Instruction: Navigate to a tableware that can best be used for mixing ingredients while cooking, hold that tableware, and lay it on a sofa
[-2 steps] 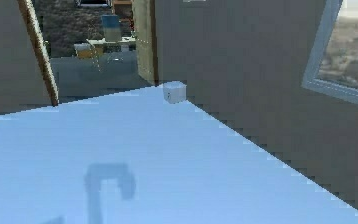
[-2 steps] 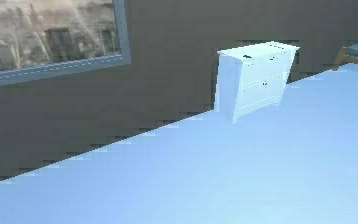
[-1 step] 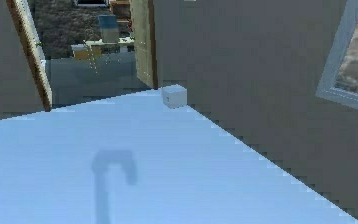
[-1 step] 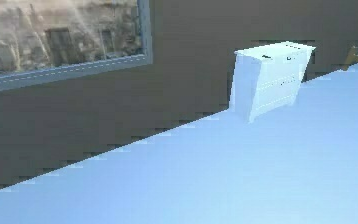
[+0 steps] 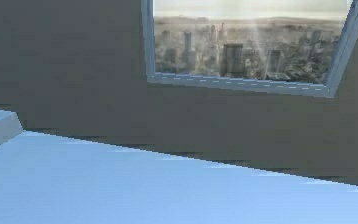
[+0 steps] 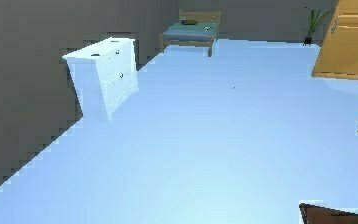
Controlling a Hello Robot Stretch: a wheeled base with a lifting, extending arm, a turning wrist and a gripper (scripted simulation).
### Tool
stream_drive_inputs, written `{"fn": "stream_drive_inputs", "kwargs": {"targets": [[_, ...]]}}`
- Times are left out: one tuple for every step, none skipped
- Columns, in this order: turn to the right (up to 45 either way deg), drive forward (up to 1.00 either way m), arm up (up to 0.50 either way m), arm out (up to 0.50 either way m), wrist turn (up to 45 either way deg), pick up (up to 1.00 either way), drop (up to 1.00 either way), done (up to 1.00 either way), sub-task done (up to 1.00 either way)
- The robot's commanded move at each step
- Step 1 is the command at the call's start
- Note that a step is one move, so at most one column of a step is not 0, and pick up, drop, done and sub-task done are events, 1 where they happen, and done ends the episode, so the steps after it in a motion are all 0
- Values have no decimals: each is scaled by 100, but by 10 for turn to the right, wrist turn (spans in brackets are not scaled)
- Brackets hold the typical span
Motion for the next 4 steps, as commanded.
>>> {"fn": "stream_drive_inputs", "kwargs": {"targets": [[120,0,0,0,0,0,0,0,0],[0,15,0,0,0,0,0,0,0],[-450,0,0,0,0,0,0,0,0],[-390,0,0,0,0,0,0,0,0]]}}
